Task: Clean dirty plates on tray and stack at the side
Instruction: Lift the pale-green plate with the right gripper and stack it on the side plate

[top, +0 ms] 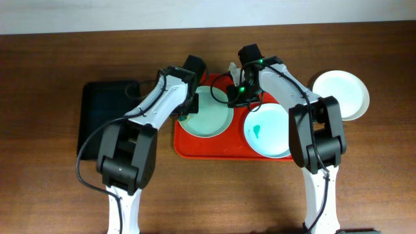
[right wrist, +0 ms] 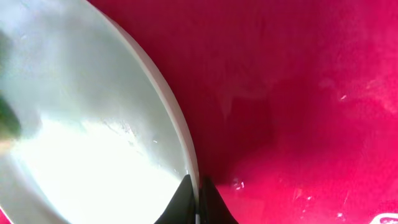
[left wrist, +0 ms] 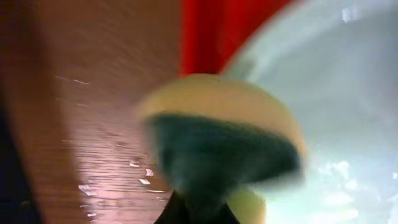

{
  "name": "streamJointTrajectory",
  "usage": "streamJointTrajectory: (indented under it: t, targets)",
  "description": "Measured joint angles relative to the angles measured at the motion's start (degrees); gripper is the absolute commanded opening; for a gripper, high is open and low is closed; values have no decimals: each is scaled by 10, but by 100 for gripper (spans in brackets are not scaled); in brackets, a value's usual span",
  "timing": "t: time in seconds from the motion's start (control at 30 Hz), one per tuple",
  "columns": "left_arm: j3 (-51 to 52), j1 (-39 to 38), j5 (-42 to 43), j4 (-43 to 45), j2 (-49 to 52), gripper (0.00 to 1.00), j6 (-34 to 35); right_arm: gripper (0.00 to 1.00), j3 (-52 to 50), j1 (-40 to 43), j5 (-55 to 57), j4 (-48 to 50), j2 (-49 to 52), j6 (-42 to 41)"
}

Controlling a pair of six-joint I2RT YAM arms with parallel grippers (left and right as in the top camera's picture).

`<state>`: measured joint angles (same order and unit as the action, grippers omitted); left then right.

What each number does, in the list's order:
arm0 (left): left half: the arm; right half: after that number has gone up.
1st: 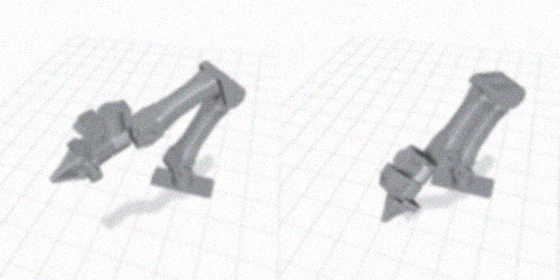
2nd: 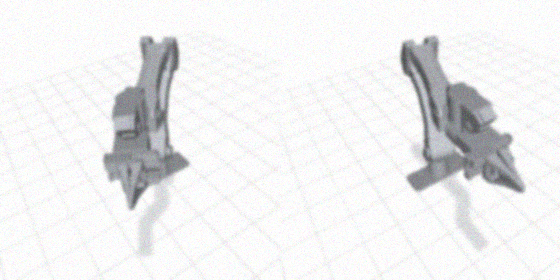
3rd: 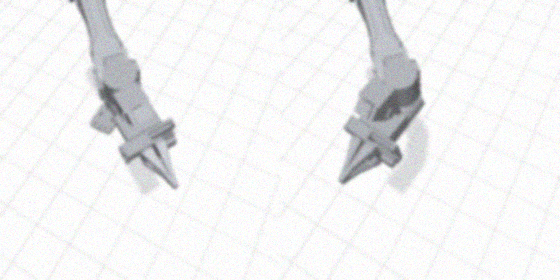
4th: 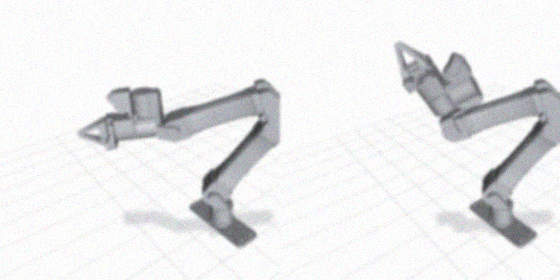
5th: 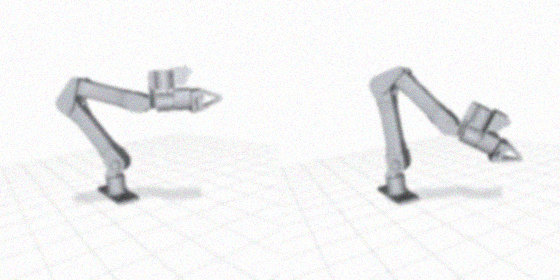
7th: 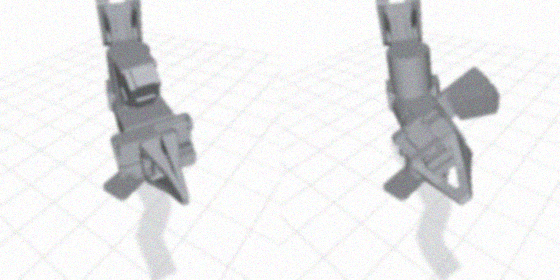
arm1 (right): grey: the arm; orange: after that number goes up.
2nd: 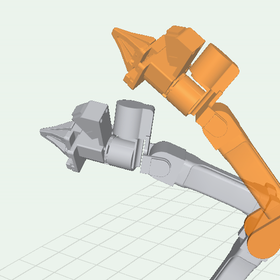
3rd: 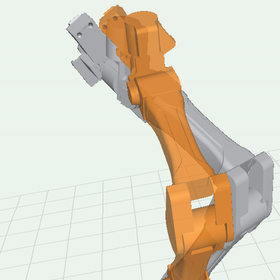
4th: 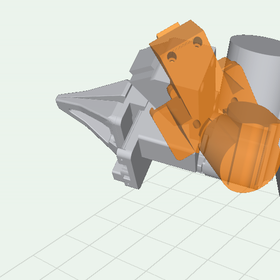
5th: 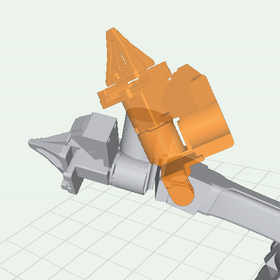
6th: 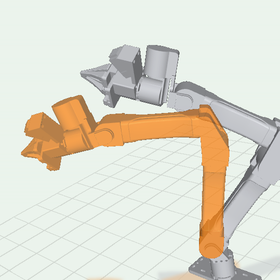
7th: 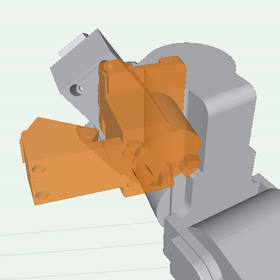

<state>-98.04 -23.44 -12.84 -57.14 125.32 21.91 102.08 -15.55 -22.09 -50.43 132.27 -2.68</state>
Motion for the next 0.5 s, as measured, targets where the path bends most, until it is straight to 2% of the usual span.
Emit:
streamJointTrajectory:
  t: [0.1,0.2,0.27,0.33,0.5]
  targets:
    - [-32,23,-10,9,-30,0,17,4,8,2,15,-7,0,19]
    - [-40,47,89,37,-52,0,20,4,14,1,25,-13,0,29]
    - [-37,61,200,60,-54,0,19,4,16,1,28,-14,-1,32]
    - [-35,53,250,70,-49,0,15,4,16,1,28,-14,-1,32]
    - [-31,24,274,110,35,0,15,4,16,1,31,-17,-1,31]
